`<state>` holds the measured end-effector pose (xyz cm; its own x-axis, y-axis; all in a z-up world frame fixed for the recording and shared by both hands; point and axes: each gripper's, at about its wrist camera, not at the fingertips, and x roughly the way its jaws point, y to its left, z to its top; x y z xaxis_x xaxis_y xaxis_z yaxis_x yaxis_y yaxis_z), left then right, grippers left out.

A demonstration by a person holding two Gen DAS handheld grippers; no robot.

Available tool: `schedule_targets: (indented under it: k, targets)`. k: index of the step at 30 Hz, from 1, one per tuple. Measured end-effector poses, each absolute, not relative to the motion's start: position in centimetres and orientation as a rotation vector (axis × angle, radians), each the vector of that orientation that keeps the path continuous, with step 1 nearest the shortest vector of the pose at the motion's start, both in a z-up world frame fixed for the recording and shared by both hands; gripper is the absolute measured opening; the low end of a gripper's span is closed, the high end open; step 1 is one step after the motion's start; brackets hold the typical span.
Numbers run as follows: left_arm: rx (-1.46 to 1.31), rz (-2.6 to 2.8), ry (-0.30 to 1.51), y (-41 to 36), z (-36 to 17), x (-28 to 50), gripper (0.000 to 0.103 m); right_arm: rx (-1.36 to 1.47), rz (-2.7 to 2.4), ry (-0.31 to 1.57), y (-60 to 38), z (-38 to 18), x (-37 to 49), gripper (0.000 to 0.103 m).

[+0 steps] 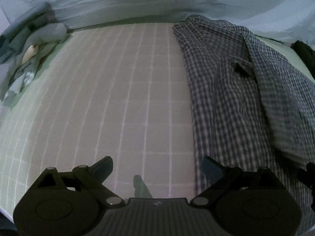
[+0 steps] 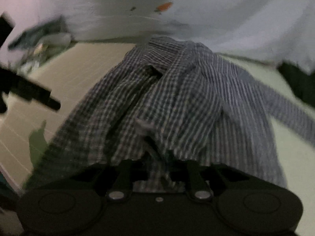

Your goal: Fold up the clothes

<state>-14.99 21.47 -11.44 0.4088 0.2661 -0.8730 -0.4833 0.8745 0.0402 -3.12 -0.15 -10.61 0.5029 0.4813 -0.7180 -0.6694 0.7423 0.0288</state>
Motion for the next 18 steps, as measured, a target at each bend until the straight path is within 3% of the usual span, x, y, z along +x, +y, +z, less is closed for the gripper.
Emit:
schedule_targets:
  k: [2,6,18]
  targets:
    - [-0.231,0.498,1.054,21.3,-11.6,-15.5,0.096,-0.216,0.698,0.767,-0.4,-10.2,-3.6,0.044]
    - [-0.24,0.526,1.06,20.8,-11.8,-16.6,0.096,-0.228,0.707,0.734,0.6,-9.7,-3.9,0.056]
    - [-0.236,0.566,1.092,17.7,-12.7,-18.8,0.097,-0.315,0.736,0.834,5.2,-14.1,-2.2,0.055]
